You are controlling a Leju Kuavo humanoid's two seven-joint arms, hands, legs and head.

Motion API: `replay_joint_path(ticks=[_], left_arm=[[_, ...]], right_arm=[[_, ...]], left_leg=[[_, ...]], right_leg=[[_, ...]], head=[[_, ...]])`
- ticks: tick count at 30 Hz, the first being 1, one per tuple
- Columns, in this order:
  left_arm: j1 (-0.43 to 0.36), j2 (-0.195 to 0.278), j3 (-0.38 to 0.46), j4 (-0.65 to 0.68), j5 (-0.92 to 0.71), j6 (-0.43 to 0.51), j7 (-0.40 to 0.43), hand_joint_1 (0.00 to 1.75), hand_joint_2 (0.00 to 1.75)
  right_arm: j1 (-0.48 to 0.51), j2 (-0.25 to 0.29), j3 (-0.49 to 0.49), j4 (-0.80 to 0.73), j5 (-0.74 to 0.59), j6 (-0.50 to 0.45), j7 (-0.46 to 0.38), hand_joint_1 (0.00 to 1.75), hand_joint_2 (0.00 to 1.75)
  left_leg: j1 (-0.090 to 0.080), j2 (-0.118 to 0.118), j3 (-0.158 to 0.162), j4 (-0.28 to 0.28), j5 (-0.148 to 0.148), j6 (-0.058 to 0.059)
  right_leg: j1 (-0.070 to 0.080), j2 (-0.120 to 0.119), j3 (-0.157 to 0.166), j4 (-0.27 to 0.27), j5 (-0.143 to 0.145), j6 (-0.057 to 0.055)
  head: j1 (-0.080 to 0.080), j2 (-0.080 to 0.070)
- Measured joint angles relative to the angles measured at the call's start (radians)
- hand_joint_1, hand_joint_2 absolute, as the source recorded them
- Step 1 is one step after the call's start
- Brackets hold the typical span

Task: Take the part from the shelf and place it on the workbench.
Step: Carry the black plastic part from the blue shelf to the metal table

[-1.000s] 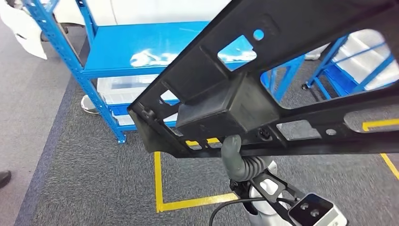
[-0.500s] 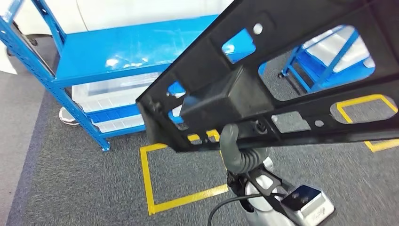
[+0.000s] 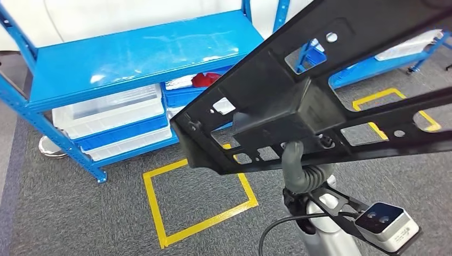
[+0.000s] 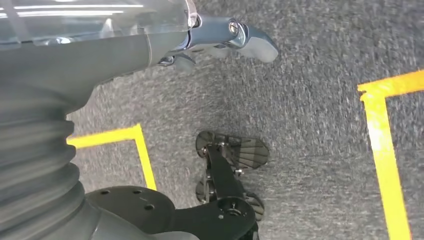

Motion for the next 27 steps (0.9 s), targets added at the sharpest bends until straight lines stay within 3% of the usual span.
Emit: replay_joint_path(ticks=[2, 4, 5, 7, 8, 9, 10, 12, 13, 15, 16, 18, 20, 22, 24, 25, 26, 27], left_arm=[[-0.003, 0.000, -0.001, 0.000, -0.001, 0.000, 0.000, 0.00, 1.75], [-0.005, 0.000, -0.002, 0.000, -0.001, -0.001, -0.001, 0.00, 1.75], [-0.006, -0.001, -0.002, 0.000, -0.001, -0.002, -0.002, 0.00, 1.75], [-0.004, -0.001, -0.003, 0.000, 0.000, -0.003, -0.002, 0.00, 1.75], [-0.002, -0.001, -0.003, 0.000, 0.000, -0.003, -0.002, 0.00, 1.75], [0.000, -0.001, -0.003, 0.000, 0.000, -0.002, 0.000, 0.00, 1.75], [0.000, -0.001, -0.003, 0.000, -0.001, -0.001, 0.001, 0.00, 1.75], [0.000, -0.001, -0.004, 0.000, -0.002, 0.002, 0.004, 0.00, 1.75], [0.000, -0.002, -0.005, 0.000, -0.003, 0.004, 0.005, 0.00, 1.75], [0.002, -0.005, -0.006, 0.000, -0.003, 0.009, 0.005, 0.00, 1.75], [0.003, -0.008, -0.006, 0.000, -0.003, 0.012, 0.003, 0.00, 1.75], [0.003, -0.015, -0.006, 0.000, -0.003, 0.017, 0.002, 0.00, 1.75], [0.004, -0.022, -0.006, 0.000, -0.002, 0.025, 0.004, 0.00, 1.75], [0.008, -0.024, -0.002, 0.000, 0.004, 0.037, 0.013, 0.00, 1.75], [0.013, -0.024, 0.005, 0.000, 0.008, 0.045, 0.023, 0.00, 1.75], [0.015, -0.024, 0.008, 0.000, 0.009, 0.047, 0.026, 0.00, 1.75], [0.015, -0.024, 0.010, 0.000, 0.010, 0.049, 0.029, 0.00, 1.75], [0.014, -0.024, 0.012, 0.000, 0.011, 0.051, 0.033, 0.00, 1.75]], right_arm=[[0.000, -0.001, -0.020, -0.004, 0.005, 0.010, 0.000, 1.75, 1.75], [-0.002, -0.001, -0.030, -0.008, 0.007, 0.018, 0.000, 1.75, 1.75], [-0.004, -0.001, -0.032, -0.011, 0.007, 0.022, 0.000, 1.75, 1.75], [-0.006, 0.000, -0.034, -0.012, 0.006, 0.027, 0.000, 1.75, 1.75], [-0.005, 0.000, -0.034, -0.012, 0.005, 0.030, 0.000, 1.75, 1.75], [-0.004, 0.000, -0.034, -0.013, 0.002, 0.035, 0.000, 1.75, 1.75], [-0.004, 0.000, -0.034, -0.014, -0.002, 0.041, 0.000, 1.75, 1.75], [0.002, 0.000, -0.034, -0.026, -0.004, 0.052, 0.000, 1.75, 1.75], [0.008, 0.000, -0.033, -0.037, -0.003, 0.058, 0.000, 1.75, 1.75], [0.027, 0.001, -0.030, -0.064, 0.001, 0.068, 0.000, 1.75, 1.75], [0.039, 0.001, -0.028, -0.078, 0.003, 0.072, 0.000, 1.75, 1.75], [0.065, 0.001, -0.027, -0.102, 0.010, 0.084, 0.000, 1.75, 1.75], [0.084, 0.001, -0.027, -0.119, 0.011, 0.099, 0.000, 1.75, 1.75], [0.090, 0.002, -0.026, -0.124, 0.002, 0.110, 0.000, 1.75, 1.75], [0.091, 0.002, -0.026, -0.119, -0.007, 0.118, 0.000, 1.75, 1.75], [0.091, 0.002, -0.026, -0.114, -0.010, 0.120, 0.000, 1.75, 1.75], [0.090, 0.002, -0.026, -0.110, -0.012, 0.121, 0.000, 1.75, 1.75], [0.089, 0.002, -0.026, -0.105, -0.013, 0.121, 0.000, 1.75, 1.75]], left_leg=[[-0.002, 0.018, 0.003, -0.002, -0.002, -0.011], [0.001, 0.004, -0.001, 0.016, -0.021, -0.021], [0.003, -0.017, -0.014, 0.050, -0.044, -0.023], [0.004, -0.063, -0.071, 0.175, -0.108, -0.024], [0.005, -0.073, -0.103, 0.239, -0.131, -0.025], [0.004, -0.077, -0.125, 0.279, -0.137, -0.024], [0.004, -0.079, -0.132, 0.283, -0.123, -0.023], [0.004, -0.097, -0.095, 0.185, -0.049, -0.017], [0.006, -0.124, -0.068, 0.120, -0.017, -0.012], [0.006, -0.167, -0.032, 0.032, 0.010, -0.005], [0.005, -0.174, -0.027, 0.021, 0.006, -0.003], [0.004, -0.154, -0.023, 0.012, 0.009, 0.005], [0.007, -0.127, -0.016, 0.001, 0.014, 0.016], [0.006, -0.098, -0.013, -0.003, 0.015, 0.023], [0.003, -0.066, -0.013, -0.002, 0.013, 0.023], [0.003, -0.051, -0.013, -0.002, 0.012, 0.022], [0.003, -0.038, -0.013, -0.002, 0.011, 0.021], [0.003, -0.026, -0.011, -0.002, 0.010, 0.019]], right_leg=[[0.004, 0.017, -0.003, -0.006, -0.001, -0.015], [0.001, 0.037, -0.001, -0.013, 0.005, -0.029], [-0.002, 0.047, 0.001, -0.018, 0.007, -0.036], [-0.002, 0.067, 0.002, -0.020, 0.009, -0.045], [0.000, 0.080, 0.001, -0.019, 0.009, -0.047], [0.002, 0.094, 0.002, -0.018, 0.009, -0.048], [0.003, 0.108, 0.002, -0.017, 0.009, -0.049], [0.005, 0.135, 0.004, -0.012, 0.007, -0.047], [0.006, 0.147, 0.003, -0.008, 0.005, -0.044], [0.003, 0.169, -0.007, 0.001, 0.004, -0.034], [0.000, 0.179, -0.012, 0.003, 0.005, -0.028], [-0.005, 0.190, -0.019, 0.003, 0.008, -0.014], [-0.002, 0.148, -0.036, 0.040, -0.015, -0.002], [-0.005, 0.090, -0.090, 0.149, -0.071, 0.007], [-0.012, 0.071, -0.147, 0.259, -0.109, 0.014], [-0.015, 0.067, -0.152, 0.270, -0.104, 0.016], [-0.017, 0.061, -0.136, 0.241, -0.082, 0.017], [-0.018, 0.051, -0.100, 0.178, -0.051, 0.016]], head=[[-0.002, 0.000], [-0.003, 0.000], [-0.006, 0.000], [-0.010, 0.000], [-0.011, 0.000], [-0.012, 0.000], [-0.012, 0.000], [-0.012, 0.000], [-0.011, 0.000], [-0.011, 0.000], [-0.011, 0.000], [-0.011, 0.000], [-0.006, 0.000], [0.000, 0.000], [0.001, 0.000], [0.001, 0.000], [0.001, 0.000], [0.001, 0.000]])
